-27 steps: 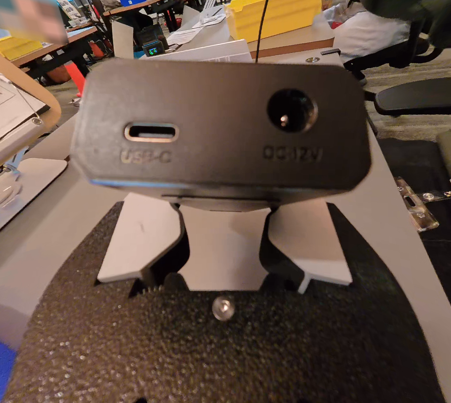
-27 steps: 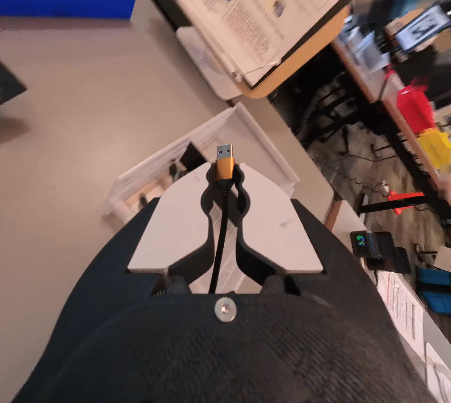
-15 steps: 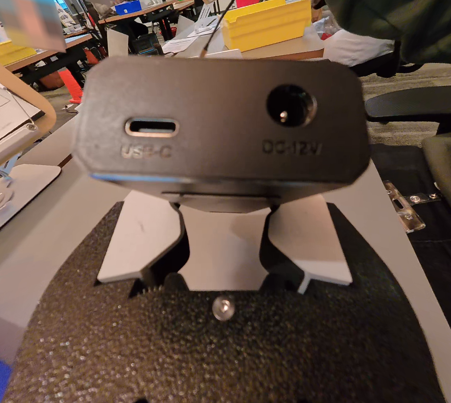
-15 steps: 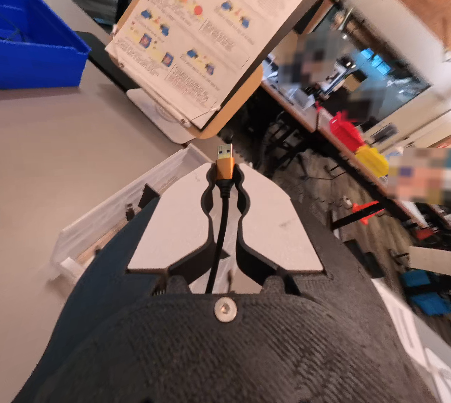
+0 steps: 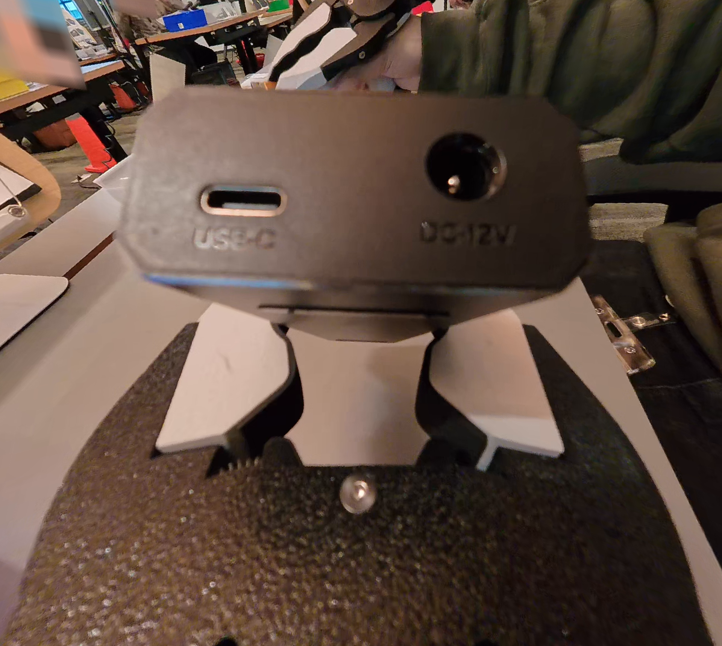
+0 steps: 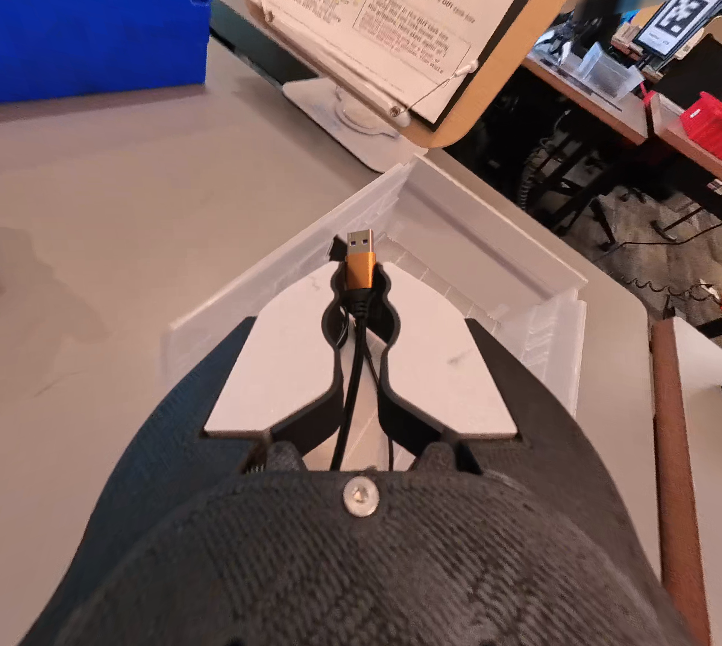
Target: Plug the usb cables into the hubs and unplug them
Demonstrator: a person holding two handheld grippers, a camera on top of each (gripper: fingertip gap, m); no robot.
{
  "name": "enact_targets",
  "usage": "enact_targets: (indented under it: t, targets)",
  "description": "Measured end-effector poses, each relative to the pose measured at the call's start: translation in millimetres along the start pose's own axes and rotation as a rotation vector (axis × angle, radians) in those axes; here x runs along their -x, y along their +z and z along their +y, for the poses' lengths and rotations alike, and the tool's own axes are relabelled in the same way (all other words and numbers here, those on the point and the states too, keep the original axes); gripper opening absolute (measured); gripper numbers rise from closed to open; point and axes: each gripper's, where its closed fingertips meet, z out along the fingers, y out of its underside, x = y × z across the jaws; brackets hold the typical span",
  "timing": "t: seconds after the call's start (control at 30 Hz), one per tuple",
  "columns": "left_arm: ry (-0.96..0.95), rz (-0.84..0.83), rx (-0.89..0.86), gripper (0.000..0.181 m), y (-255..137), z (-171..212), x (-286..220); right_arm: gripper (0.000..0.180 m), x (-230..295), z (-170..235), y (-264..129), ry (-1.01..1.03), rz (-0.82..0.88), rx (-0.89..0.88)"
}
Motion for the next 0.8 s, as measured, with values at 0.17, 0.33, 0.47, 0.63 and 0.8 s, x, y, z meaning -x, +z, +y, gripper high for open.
enact_targets:
  t: [0.17,0.33,0.47,0.63,0.8]
  targets:
    - [-0.005,0.006,-0.002,0.07,1.9,0.4,-0.8,0.015,13.4,36.4,21.3,-0.023,-0.035,0.172]
    - [-0.004,0.012,0.006,0.07,4.2,2.9,-2.4,0.038,29.6,61.2,39.5,-0.007,-0.142,0.33]
    - [-0.007,0.007,0.006,0.07,3.4,3.7,-0.9,0.058,11.0,26.7,21.3,-0.053,-0.059,0.241]
    - [-0.04,0.032,-0.034,0.07,3.0,1.1,-2.1,0.091,102.5,-43.0,-18.2,-0.081,-0.369,-0.024]
    - [0.003,0.057,0.018,0.07,9.2,6.4,-10.2,0.088,225.8,-67.9,-34.3,-0.192,-0.659,-0.177]
